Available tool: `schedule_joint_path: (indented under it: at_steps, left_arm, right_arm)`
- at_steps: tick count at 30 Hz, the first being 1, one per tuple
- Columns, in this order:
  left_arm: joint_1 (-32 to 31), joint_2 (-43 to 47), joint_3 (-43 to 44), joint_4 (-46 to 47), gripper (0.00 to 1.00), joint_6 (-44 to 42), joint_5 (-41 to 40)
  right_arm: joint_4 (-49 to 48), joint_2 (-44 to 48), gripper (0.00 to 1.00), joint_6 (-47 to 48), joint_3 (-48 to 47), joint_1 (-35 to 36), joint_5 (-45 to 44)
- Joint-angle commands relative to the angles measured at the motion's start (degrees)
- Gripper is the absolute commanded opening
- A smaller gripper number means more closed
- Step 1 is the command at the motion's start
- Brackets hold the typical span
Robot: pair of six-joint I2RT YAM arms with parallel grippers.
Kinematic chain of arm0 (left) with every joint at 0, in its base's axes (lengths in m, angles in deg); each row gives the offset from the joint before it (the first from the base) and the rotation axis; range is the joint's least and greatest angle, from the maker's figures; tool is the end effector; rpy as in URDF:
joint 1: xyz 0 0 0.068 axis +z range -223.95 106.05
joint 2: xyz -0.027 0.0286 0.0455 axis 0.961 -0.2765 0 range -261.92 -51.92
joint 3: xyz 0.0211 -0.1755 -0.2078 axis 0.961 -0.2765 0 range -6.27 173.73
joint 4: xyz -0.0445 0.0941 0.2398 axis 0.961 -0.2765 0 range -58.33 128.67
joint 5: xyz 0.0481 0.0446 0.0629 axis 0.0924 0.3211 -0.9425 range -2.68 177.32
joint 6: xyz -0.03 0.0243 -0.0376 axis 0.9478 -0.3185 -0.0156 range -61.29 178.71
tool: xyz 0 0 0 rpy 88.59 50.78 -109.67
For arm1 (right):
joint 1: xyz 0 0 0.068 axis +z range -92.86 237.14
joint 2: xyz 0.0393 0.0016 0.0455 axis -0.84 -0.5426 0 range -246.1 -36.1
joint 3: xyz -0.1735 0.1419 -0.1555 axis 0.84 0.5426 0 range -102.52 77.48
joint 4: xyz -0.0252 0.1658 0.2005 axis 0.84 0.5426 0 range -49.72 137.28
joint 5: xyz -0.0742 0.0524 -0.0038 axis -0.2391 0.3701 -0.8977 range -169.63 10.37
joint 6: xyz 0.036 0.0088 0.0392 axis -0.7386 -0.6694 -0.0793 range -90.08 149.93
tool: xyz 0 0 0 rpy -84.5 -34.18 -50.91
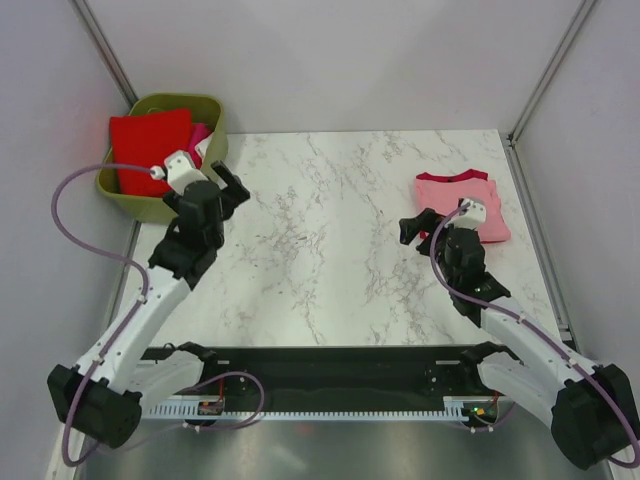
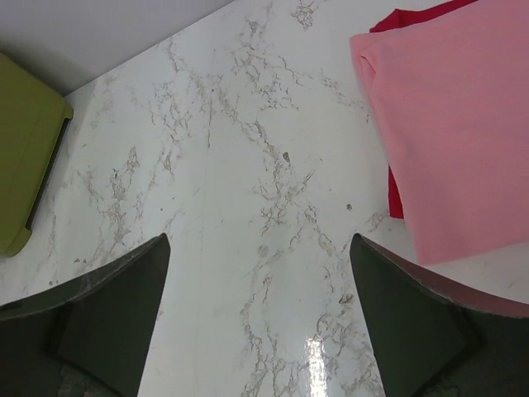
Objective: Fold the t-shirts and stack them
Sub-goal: Grab the tshirt from the pile
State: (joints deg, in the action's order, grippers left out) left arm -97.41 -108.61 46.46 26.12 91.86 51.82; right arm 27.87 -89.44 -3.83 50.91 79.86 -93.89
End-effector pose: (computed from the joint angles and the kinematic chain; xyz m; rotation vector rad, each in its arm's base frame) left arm 0.2121 -0.0696 0.3479 -0.5666 1.7148 -0.1268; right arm 0.2000 0.0743 0.2416 0.3529 1.8049 0.4705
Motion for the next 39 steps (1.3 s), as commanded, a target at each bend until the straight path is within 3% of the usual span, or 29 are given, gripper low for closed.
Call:
schedule_joint_path:
  at_steps: [1,7,10,16,22,27,28,29,30,34,35,36,39]
  left_arm:
    - [8.15,-9.27,11.38,-7.47,1.0,6.22,7.07]
    - [17.04,-23.54,27.04,-9.41,0.94,8.15,9.83]
    - [20.29,-31.27,34.51,-10.9,0.86,8.51,11.16]
    - [25.55,-43.15,45.16,-16.0,0.77,9.56,8.26]
    - [29.96,-47.89,46.85,-16.53,0.74,11.59,13.17]
    - [30.76,-51.33,47.47,-16.62,0.65,12.12,14.23]
    - [30.85,-51.85,47.55,-16.54,0.61,12.29,14.5]
    - [31.02,-52.9,47.64,-16.53,0.44,12.38,14.85]
    - [31.2,-53.26,47.38,-16.62,0.38,12.56,15.37]
    - [32.43,-55.28,47.11,-16.62,0.33,15.54,18.71]
    - [33.04,-55.55,47.46,-16.62,0.1,15.46,19.68]
    - [33.22,-55.12,47.81,-16.62,0.02,15.11,20.56]
    - [33.22,-50.83,47.21,-16.45,0.02,14.67,17.76]
  right_arm:
    - [-1.31,2.89,0.98,-1.31,1.69,0.13,-2.26]
    - [-1.75,3.6,0.98,-1.4,2.13,0.22,-2.35]
    - [-1.66,2.89,0.98,-1.4,1.78,0.22,-2.35]
    - [-1.66,2.54,0.98,-1.49,1.69,0.13,-2.09]
    - [-2.27,2.28,0.97,-1.66,1.87,0.13,-1.56]
    - [-2.27,2.01,0.97,-1.66,1.87,0.22,-1.47]
    - [-2.27,2.1,0.97,-1.66,1.78,0.22,-1.38]
    - [-2.36,2.1,0.97,-1.66,1.96,0.22,-1.47]
    - [-2.36,2.19,0.98,-1.66,1.96,0.13,-1.47]
    - [-2.45,2.45,0.97,-1.84,2.05,0.22,-1.47]
    - [-2.45,2.37,0.98,-1.66,2.13,0.13,-1.38]
    - [-2.54,2.45,0.97,-1.75,2.22,0.13,-1.56]
    - [-2.54,2.63,0.97,-1.75,2.22,0.22,-1.47]
